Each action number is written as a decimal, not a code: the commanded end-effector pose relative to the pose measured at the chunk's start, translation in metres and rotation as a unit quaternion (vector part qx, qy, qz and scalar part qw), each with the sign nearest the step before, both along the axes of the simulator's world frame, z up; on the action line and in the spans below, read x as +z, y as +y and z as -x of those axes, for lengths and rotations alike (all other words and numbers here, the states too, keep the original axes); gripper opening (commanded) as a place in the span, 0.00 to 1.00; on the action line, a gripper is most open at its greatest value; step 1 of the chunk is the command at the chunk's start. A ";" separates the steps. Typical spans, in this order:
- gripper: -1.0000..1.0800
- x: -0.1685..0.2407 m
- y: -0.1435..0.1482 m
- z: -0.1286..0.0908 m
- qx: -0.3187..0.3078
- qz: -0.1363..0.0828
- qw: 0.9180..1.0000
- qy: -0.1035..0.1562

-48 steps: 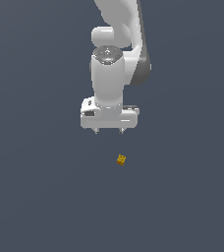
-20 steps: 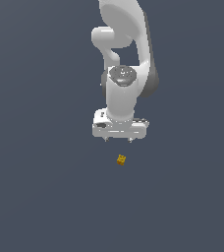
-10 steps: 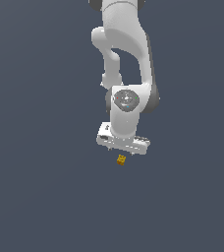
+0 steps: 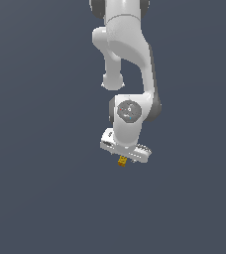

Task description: Pick up the object and move it to a goal position.

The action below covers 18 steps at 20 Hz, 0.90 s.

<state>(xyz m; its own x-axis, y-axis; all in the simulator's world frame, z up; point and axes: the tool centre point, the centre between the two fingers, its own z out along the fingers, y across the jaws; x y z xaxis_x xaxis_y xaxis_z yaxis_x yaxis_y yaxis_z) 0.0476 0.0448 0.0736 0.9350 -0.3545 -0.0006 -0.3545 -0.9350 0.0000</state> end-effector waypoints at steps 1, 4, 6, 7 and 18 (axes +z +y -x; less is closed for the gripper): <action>0.96 -0.001 0.000 -0.001 -0.004 0.000 1.000 0.000; 0.96 -0.002 0.000 0.000 -0.001 0.000 1.000 0.000; 0.96 -0.007 0.000 0.000 -0.002 0.000 1.000 0.000; 0.96 -0.010 0.000 0.000 -0.002 0.000 1.000 0.000; 0.96 -0.052 0.000 0.000 -0.004 0.000 1.000 0.000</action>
